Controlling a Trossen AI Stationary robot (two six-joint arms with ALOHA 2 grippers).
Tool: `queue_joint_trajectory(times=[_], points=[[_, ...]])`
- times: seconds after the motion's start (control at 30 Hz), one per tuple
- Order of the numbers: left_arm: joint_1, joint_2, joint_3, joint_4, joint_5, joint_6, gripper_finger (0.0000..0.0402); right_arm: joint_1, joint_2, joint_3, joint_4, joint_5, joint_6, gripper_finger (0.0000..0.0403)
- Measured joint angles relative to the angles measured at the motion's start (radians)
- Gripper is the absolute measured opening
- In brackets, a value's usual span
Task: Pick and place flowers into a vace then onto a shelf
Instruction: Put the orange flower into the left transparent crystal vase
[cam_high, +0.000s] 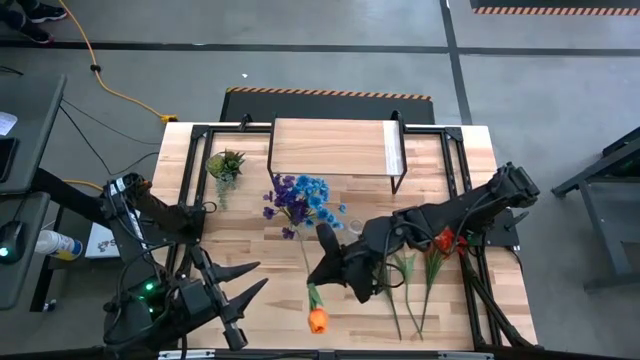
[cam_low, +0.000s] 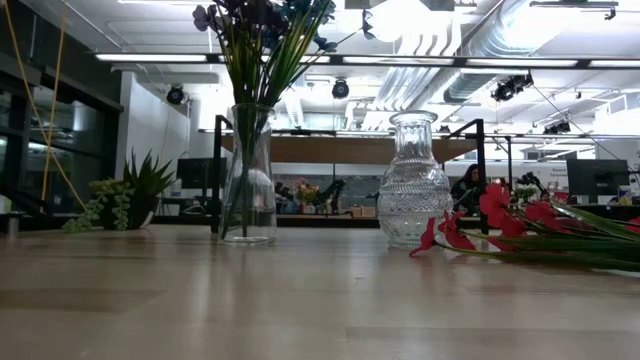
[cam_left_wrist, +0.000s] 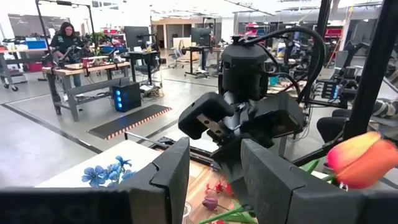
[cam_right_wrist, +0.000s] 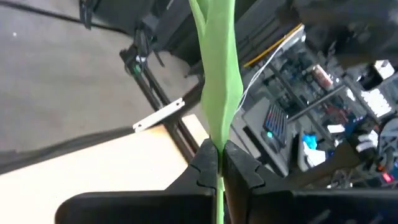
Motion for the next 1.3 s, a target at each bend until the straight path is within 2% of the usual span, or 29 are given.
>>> queue_joint_trajectory(times=[0.27, 0.47, 1.3], points=[[0.0, 0.0, 0.0, -0.008, 0.0, 0.0, 0.0177, -0.036, 0.022, 0.0, -0.034, -0.01, 0.002, 0.0], [0.0, 0.0, 0.0, -0.008, 0.0, 0.0, 0.0177, -0.093, 0.031, 0.0, -0.018, -0.108, 0.077, 0.0], [0.0, 0.0, 0.0, -0.037, 0.0, -0.001, 0.0177, -0.193, 0.059, 0.0, 0.014, -0.163, 0.092, 0.0]])
